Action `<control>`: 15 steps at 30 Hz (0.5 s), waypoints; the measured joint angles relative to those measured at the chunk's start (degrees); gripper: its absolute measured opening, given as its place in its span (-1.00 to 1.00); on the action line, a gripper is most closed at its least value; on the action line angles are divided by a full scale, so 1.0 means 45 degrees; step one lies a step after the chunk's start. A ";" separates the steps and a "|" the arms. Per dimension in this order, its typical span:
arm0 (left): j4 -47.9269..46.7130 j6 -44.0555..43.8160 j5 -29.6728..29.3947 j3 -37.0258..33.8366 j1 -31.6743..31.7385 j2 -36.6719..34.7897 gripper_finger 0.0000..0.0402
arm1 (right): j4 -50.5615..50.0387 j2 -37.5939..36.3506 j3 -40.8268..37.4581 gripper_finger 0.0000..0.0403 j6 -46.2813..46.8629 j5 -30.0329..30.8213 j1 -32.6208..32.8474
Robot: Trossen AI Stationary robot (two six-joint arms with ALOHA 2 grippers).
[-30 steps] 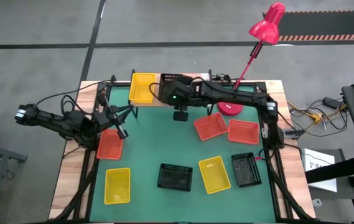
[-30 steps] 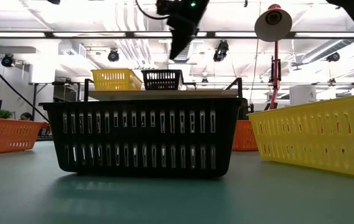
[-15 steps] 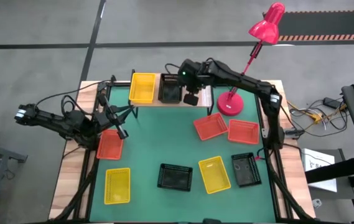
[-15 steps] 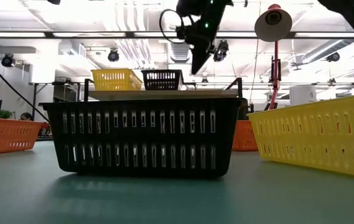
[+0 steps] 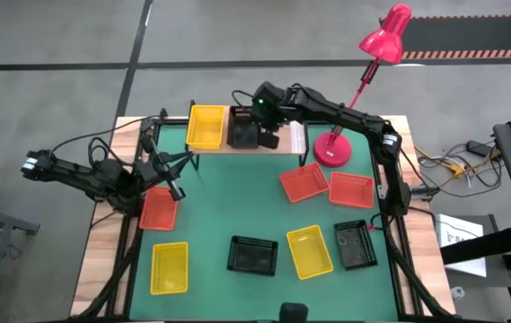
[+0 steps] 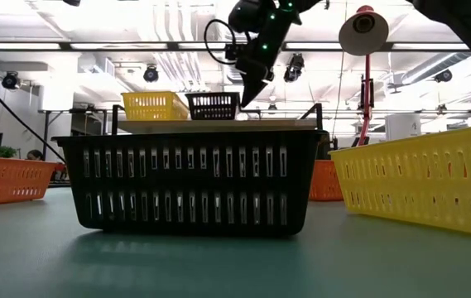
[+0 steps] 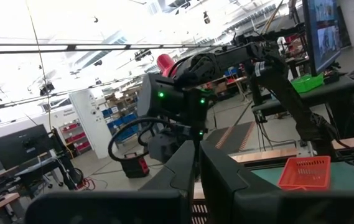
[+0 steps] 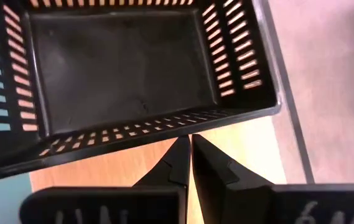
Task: Stack baskets on shelf by color
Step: Put the top black bin on the shelf
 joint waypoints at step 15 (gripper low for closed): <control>0.0001 0.0015 0.0000 0.0000 0.0001 0.0000 -0.96 | 0.0049 -0.0010 0.0039 -0.96 0.0421 0.0012 0.0090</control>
